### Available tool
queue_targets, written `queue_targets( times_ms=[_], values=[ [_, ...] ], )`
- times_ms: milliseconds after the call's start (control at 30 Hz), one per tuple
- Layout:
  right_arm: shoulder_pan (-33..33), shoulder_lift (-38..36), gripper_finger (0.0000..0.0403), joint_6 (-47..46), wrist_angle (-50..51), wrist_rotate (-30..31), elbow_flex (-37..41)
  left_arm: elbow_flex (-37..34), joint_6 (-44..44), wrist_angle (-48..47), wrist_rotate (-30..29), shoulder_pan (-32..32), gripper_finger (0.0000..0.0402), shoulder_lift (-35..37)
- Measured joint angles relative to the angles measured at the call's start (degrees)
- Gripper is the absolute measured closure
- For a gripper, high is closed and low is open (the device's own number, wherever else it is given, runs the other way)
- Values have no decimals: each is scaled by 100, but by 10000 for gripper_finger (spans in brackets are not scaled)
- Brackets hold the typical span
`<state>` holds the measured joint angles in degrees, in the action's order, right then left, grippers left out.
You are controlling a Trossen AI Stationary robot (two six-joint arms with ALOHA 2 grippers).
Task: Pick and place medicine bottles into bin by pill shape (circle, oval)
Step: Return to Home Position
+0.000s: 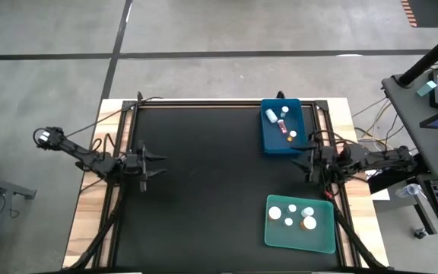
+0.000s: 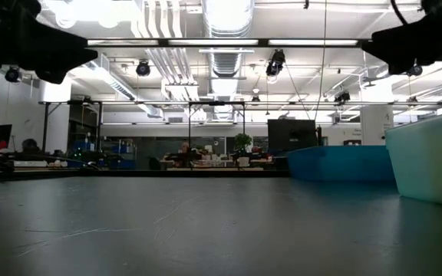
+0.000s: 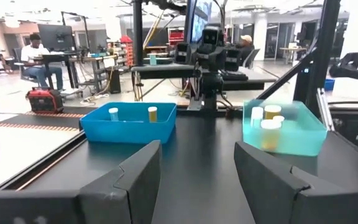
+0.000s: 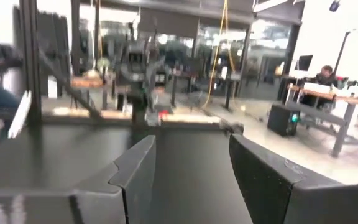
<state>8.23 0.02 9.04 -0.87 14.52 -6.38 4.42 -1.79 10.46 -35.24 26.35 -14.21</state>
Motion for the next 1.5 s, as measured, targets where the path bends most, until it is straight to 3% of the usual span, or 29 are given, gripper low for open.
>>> queue_targets(
  times_ms=[233,467,633,733,1000,1500],
  values=[
    [0,113,209,-151,-196,-15,457,-393,-163,238,-11,-9,214,434],
    [-11,270,209,-167,-235,64,562,-395,-184,-52,-117,-9,214,349],
    [-11,318,209,-135,-282,702,565,-397,-173,-243,-133,-9,214,74],
    [-12,348,209,269,-287,1109,565,-399,-247,-245,-133,-9,214,-78],
    [-13,395,209,1279,-292,1369,567,-406,-616,-245,-131,-9,214,-414],
    [-13,391,209,372,-290,1371,571,-412,-614,-240,-129,-9,214,-777]
  ],
)
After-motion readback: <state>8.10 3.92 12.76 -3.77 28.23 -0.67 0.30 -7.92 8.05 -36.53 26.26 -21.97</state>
